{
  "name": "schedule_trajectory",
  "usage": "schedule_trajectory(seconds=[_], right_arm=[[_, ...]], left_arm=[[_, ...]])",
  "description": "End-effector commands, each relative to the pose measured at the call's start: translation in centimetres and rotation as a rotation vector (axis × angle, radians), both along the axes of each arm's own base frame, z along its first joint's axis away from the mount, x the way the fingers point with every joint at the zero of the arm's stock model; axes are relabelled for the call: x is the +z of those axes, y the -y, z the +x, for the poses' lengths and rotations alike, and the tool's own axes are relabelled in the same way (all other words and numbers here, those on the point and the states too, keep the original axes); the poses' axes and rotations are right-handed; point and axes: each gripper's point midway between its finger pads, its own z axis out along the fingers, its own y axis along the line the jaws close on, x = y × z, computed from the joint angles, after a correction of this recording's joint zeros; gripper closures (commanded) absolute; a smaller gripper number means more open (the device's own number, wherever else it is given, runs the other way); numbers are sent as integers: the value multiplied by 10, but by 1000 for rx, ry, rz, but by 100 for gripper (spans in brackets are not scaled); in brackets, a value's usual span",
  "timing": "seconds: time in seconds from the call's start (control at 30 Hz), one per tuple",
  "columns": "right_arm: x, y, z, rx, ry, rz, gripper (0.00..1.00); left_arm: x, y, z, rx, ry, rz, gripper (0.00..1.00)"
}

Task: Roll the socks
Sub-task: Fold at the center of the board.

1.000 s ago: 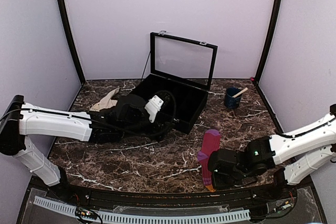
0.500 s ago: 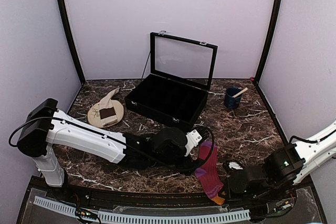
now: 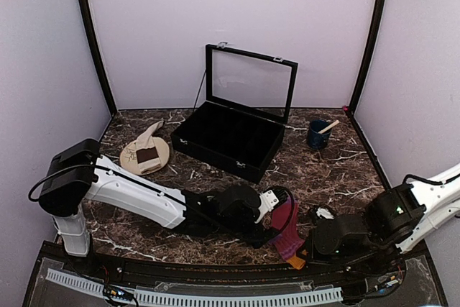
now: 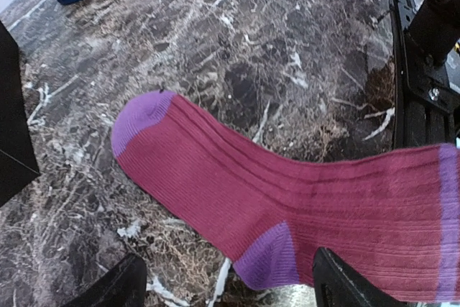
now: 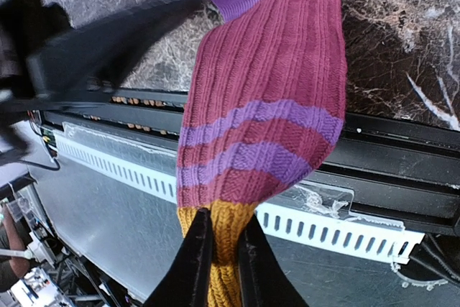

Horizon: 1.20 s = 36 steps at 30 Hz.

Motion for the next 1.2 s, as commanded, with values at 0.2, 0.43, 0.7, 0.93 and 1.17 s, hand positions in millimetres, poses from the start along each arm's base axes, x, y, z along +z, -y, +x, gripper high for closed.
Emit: schedule_trajectory(seconds=[0.2,0.43,0.7,0.93,1.17], right_arm=[[13,-3,23,-124,27,42,89],[16,3,43,-158,40,43,88],[9,15,62,-207,31,70,86],[0,15,78,-193,32,49,82],[-4,13,98,-196,47,24,81]], left_arm=[[-5,6,28,-25,-125,-77,19],[-8,12,34,-43,-166,-97,19],[-15,22,34,-54,-194,-92,20],[-21,16,38,-22,-204,-77,21],[-25,3,45,44,-202,-63,22]])
